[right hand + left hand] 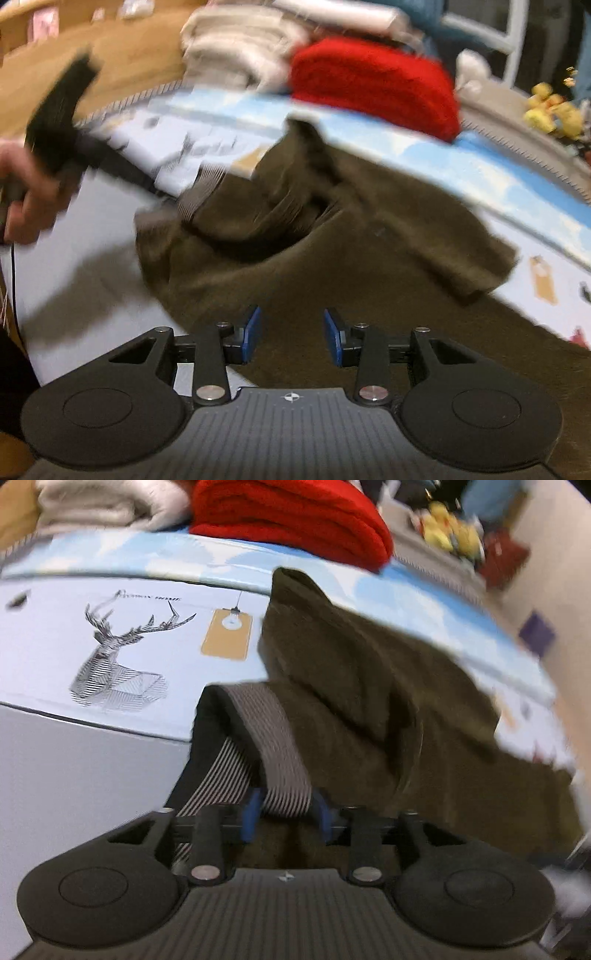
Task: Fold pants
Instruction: 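Grasp the striped waistband with the left tool and lift it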
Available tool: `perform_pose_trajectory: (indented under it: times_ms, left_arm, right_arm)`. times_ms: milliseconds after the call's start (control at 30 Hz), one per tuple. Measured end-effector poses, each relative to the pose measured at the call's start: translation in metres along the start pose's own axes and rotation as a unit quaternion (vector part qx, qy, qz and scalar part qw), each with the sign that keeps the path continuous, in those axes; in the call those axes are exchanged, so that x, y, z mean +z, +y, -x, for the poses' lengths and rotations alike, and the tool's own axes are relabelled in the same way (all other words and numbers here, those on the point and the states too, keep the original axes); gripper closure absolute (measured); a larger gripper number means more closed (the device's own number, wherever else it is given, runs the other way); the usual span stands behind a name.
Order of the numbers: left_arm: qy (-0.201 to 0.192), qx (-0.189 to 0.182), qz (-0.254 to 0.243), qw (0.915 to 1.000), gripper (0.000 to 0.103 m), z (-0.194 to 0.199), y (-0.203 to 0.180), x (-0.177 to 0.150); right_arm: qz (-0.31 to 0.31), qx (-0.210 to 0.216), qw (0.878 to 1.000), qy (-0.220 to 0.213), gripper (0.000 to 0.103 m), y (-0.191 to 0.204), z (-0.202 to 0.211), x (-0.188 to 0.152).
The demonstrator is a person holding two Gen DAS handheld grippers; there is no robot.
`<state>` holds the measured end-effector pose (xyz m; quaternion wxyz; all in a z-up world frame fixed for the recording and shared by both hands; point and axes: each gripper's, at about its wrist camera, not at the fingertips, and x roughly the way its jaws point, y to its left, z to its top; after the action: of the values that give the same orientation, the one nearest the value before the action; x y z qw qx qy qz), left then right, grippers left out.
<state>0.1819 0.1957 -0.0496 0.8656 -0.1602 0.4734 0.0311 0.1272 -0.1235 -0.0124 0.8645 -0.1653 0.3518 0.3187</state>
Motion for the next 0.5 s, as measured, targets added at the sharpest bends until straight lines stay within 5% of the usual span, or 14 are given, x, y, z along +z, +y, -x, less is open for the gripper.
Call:
perform_pose_trajectory:
  times_ms: [33, 167, 233, 267, 333, 367, 433, 467, 500]
  left_arm:
    - [0.003, -0.005, 0.006, 1.0000, 0.044, -0.005, 0.001, 0.006]
    - [0.034, 0.011, -0.012, 0.9993, 0.049, -0.029, -0.010, 0.024]
    - [0.030, 0.025, -0.053, 0.9979, 0.085, -0.031, -0.015, 0.034]
    - [0.014, 0.019, -0.054, 0.9983, 0.087, -0.025, -0.010, 0.042]
    - [-0.055, -0.038, 0.033, 0.9972, 0.097, 0.001, 0.018, 0.064]
    - [-0.102, -0.063, 0.085, 0.9892, 0.098, 0.014, 0.034, 0.073]
    - [-0.206, -0.074, 0.172, 0.9603, 0.101, 0.042, 0.068, 0.077]
    - [-0.219, -0.076, 0.206, 0.9507, 0.095, 0.045, 0.080, 0.076]
    - [-0.209, -0.082, 0.224, 0.9485, 0.069, 0.043, 0.089, 0.072]
  right_arm:
    - [0.009, 0.010, 1.000, 0.000, 0.063, 0.007, -0.003, 0.001]
    - [0.074, 0.043, 0.996, 0.013, 0.053, 0.037, -0.033, 0.008]
    - [0.099, 0.049, 0.994, 0.027, 0.053, 0.049, -0.047, 0.012]
    - [0.105, 0.053, 0.993, 0.029, 0.053, 0.051, -0.049, 0.012]
    - [0.108, 0.055, 0.992, 0.040, 0.053, 0.055, -0.056, 0.015]
    - [0.107, 0.055, 0.991, 0.055, 0.053, 0.054, -0.059, 0.013]
    - [0.109, 0.045, 0.990, 0.080, 0.053, 0.050, -0.072, 0.010]
    - [0.109, 0.041, 0.989, 0.089, 0.053, 0.047, -0.075, 0.008]
    - [0.107, 0.042, 0.989, 0.092, 0.053, 0.046, -0.075, 0.007]
